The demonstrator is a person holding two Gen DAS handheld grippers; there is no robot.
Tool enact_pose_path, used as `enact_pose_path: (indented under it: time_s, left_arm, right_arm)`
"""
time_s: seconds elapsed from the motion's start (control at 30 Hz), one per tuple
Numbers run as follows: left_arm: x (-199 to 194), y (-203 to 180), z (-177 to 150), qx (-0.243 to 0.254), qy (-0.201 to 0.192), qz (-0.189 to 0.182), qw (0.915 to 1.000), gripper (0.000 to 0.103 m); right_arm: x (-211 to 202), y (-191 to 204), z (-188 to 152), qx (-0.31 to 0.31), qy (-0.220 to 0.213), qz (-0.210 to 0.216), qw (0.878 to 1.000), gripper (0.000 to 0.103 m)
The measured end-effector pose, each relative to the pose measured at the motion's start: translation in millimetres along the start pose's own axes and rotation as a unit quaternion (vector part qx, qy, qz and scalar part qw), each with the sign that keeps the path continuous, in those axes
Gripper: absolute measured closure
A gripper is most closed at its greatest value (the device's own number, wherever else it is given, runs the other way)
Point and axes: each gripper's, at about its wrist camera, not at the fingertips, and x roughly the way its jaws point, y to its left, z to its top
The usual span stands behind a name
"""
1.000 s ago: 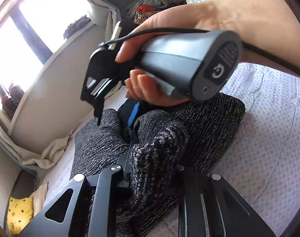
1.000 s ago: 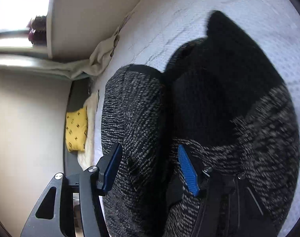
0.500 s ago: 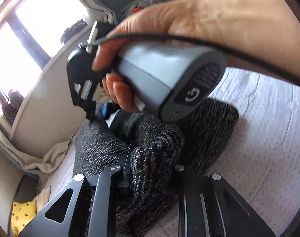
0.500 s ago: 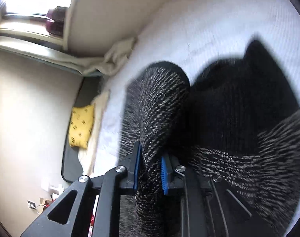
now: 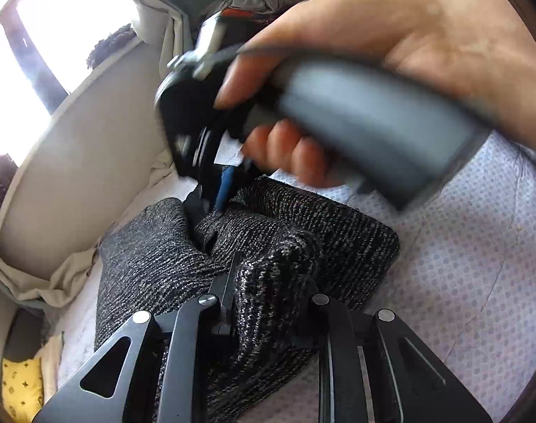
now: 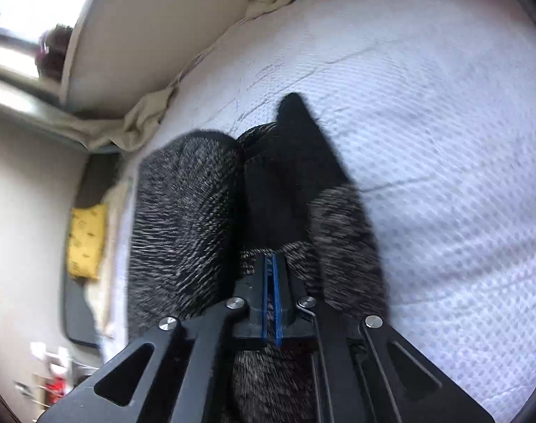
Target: Fold large clothes
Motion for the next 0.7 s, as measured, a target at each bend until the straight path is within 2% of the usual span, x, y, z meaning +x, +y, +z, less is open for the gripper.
enact_pose_path:
  time_s: [0.03, 0.1, 0.13, 0.27, 0.33, 0.37, 0.4, 0.43, 0.57, 0.7]
  left_arm:
    - [-1.1, 0.6, 0.6, 0.0, -0.001, 0.002, 1.0, 0.08]
    - [-3.8, 0.2, 2.2, 0.001, -0.004, 0.006, 1.0, 0.08]
    - [-4.8, -0.2, 2.2, -0.001, -0.004, 0.006, 1.0, 0.08]
    - [-10.8, 2.2, 5.2, -0.012, -0.003, 0.006, 0.9999, 0.08]
    - [-12.5, 1.6, 6.3, -0.008, -0.003, 0.007, 0.9999, 0.08]
    - [-12.9, -0.6, 6.7, -0.016, -0.002, 0.019, 0.9997, 0.08]
    - [-13.3, -2.5, 7.7, -0.011, -0.002, 0.02, 0.9997, 0.08]
    - [-14.8, -5.0, 9.2, -0.006, -0.003, 0.022, 0.9997, 0.08]
    - [-17.1, -10.7, 19.1, 0.008, -0.013, 0.03, 0.9994, 0.08]
    - [-23.9, -19.7, 34.6, 0.005, -0.046, 0.025, 0.9986, 0.08]
  right_arm:
    - [-8.1, -5.1, 0.6, 0.01, -0.004, 0.011, 1.0, 0.087]
    - [-19.1, -9.8, 1.6, 0.016, -0.008, 0.003, 1.0, 0.04]
    - [-19.3, -10.8, 2.3, 0.016, 0.0, 0.005, 1.0, 0.037]
    - [-0.7, -7.0, -3.1, 0.01, 0.045, 0.033, 0.998, 0.037]
    - [6.9, 2.5, -6.3, -0.006, 0.038, 0.034, 0.999, 0.04]
    - [8.0, 8.3, -6.0, -0.016, 0.024, 0.036, 0.999, 0.05]
    - [9.0, 13.4, -5.8, -0.02, 0.012, 0.039, 0.999, 0.077]
    - [10.6, 17.9, -4.8, -0.026, 0.005, 0.048, 0.998, 0.094]
    - [1.6, 35.2, -7.1, -0.071, -0.019, 0.042, 0.996, 0.098]
    - [-41.6, 39.1, -1.6, -0.086, -0.076, 0.066, 0.991, 0.098]
